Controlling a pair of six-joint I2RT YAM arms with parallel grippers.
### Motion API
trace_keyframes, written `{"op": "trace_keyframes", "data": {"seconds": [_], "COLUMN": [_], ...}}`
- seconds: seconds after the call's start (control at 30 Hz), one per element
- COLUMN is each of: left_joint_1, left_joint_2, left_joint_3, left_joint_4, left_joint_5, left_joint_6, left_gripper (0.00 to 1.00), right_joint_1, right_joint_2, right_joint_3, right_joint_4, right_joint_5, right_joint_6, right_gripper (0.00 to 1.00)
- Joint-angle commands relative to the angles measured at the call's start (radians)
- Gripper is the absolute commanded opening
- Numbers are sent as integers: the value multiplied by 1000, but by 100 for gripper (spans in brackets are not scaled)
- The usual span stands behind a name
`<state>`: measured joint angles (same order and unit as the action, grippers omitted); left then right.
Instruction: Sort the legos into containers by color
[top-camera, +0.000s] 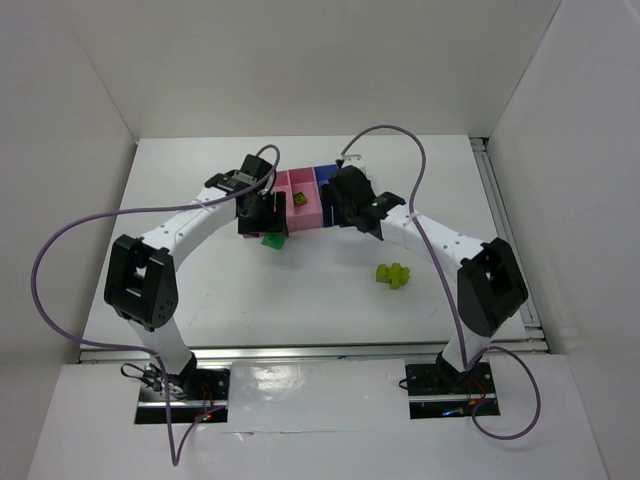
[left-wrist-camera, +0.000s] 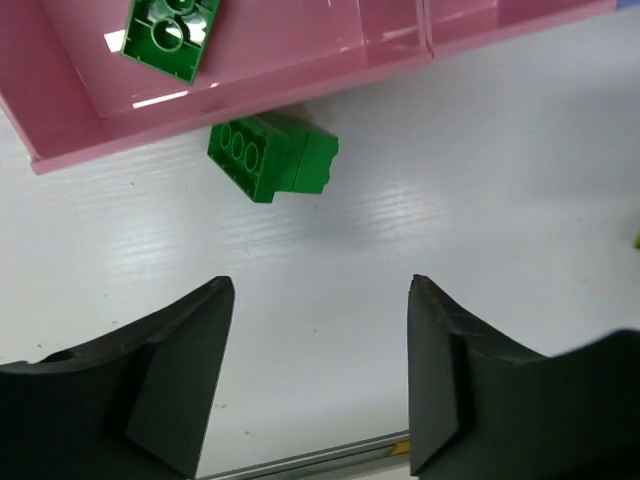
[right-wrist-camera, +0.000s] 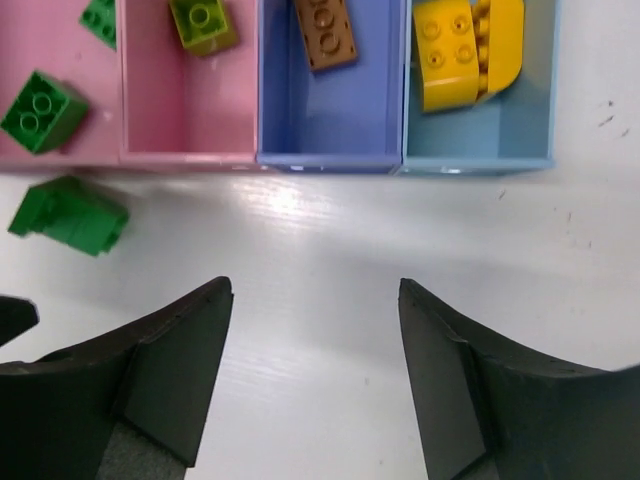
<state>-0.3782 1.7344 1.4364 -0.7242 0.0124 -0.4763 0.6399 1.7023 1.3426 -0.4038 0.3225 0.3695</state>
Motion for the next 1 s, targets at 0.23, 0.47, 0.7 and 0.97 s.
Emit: {"op": "trace_keyframes", "data": {"seconds": [0.23, 0.47, 0.7, 0.97], "left_joint_1": [-56, -56, -65, -65], "left_joint_2": [129, 195, 237, 232], "left_joint_3": [96, 128, 148, 170], "left_joint_4": [-6, -17, -17, -17], "left_joint_5": [-310, -298, -316, -217], "left_joint_6": [-13, 16, 7, 7], "left_gripper": [69, 54, 43, 0], "right_joint_1": [4, -6, -17, -26], "right_joint_2": [-115, -115, -115, -115], "right_joint_3": [-129, -120, -120, -120], "right_joint_4": [-4, -4, -4, -4], "right_joint_5": [12, 32, 13, 13], "right_joint_6": [36, 26, -3, -3], "right_gripper": [80, 80, 80, 80]}}
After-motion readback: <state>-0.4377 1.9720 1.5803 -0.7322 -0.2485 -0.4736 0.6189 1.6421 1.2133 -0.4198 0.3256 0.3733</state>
